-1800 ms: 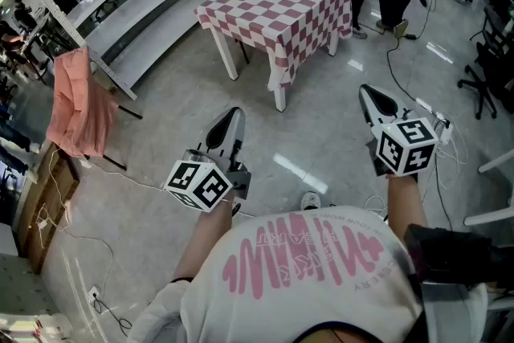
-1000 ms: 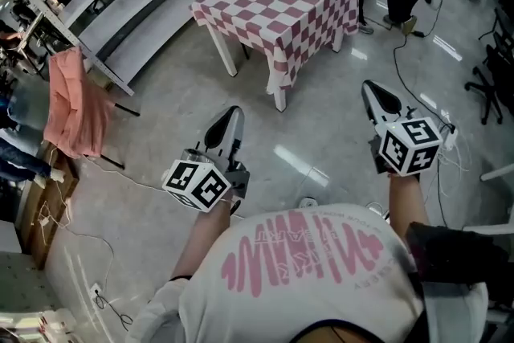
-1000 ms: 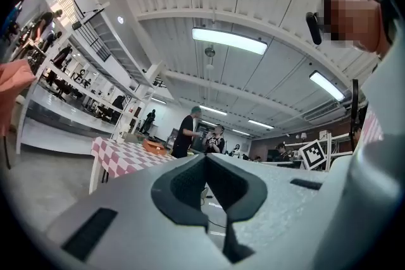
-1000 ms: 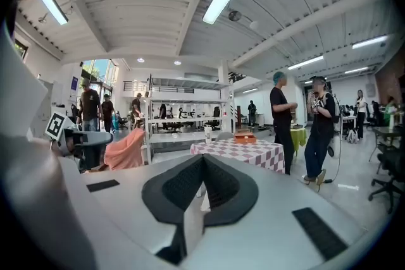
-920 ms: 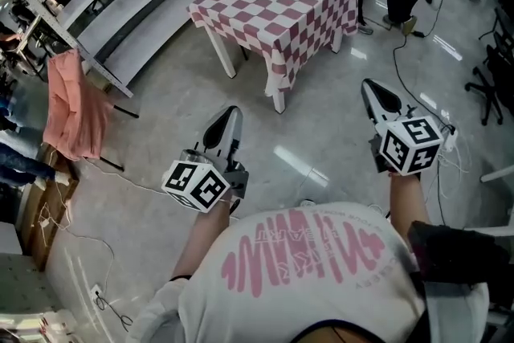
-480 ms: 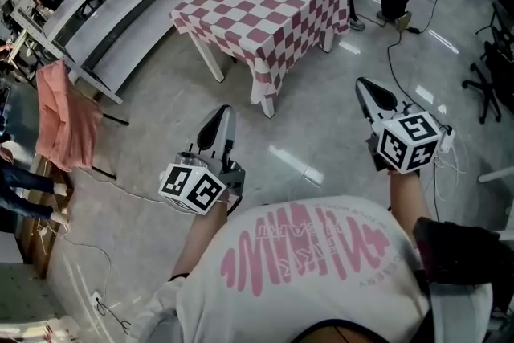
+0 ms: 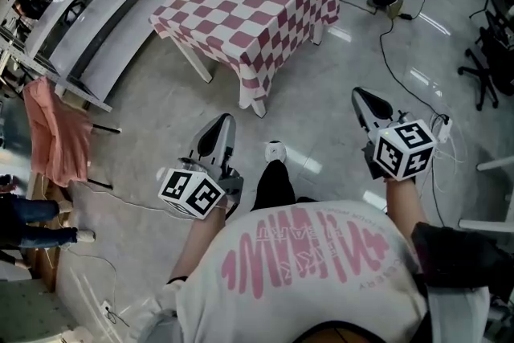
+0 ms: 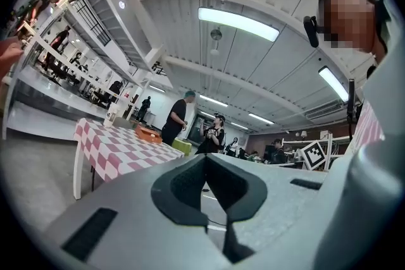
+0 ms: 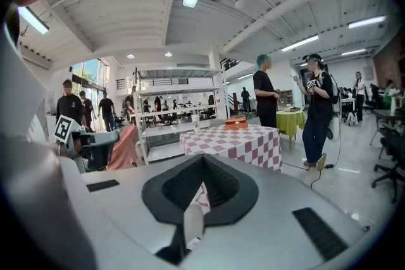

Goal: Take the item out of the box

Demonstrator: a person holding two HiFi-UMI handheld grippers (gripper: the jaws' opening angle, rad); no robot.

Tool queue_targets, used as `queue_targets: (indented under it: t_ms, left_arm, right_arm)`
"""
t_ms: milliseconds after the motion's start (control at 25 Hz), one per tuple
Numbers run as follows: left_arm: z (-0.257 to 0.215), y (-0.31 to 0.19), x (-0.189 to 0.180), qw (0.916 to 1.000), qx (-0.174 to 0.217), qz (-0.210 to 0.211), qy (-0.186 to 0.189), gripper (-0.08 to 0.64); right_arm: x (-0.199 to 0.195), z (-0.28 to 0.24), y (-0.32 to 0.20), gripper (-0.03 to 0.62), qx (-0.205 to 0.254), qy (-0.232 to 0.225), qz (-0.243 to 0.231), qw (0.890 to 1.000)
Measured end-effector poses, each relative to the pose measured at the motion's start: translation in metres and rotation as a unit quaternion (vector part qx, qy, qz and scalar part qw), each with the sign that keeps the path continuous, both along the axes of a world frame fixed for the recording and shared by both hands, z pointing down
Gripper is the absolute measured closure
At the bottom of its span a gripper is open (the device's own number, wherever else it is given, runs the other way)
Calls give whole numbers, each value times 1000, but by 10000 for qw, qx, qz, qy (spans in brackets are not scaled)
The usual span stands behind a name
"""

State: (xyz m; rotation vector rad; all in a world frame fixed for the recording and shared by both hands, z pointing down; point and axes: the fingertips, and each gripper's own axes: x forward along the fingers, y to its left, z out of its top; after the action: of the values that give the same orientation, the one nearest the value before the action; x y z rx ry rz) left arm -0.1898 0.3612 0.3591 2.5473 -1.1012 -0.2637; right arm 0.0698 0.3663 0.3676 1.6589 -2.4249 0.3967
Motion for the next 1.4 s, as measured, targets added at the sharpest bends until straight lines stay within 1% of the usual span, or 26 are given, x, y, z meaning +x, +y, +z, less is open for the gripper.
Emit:
queue_targets:
  t_ms: [280, 600, 720, 1000, 1240, 1400]
  left_arm:
    - [12, -68, 13, 9998, -53, 190, 64, 552]
    - [8, -170, 30, 9987, -17, 488, 133, 552]
    - [-2, -208, 32, 9981, 44, 598, 154, 552]
    - [-24, -291, 30, 9971, 243, 703, 180, 552]
    - [-34, -348, 27, 9957, 435, 757, 325, 552]
    - [-30, -374, 28, 9951, 430, 823, 354, 552]
  right_arm:
    - [3, 8, -59, 588, -46, 63, 71, 9999]
    - [-1, 7, -155, 588, -126, 48, 106, 9999]
    - [-5, -3, -193, 588, -57, 40, 114, 9999]
    - [-8, -25, -270, 588, 92, 108, 212, 9997]
    - [-11, -32, -320, 588, 255, 133, 305, 9991]
    - [-13, -26, -344, 588, 284, 151, 387, 9987]
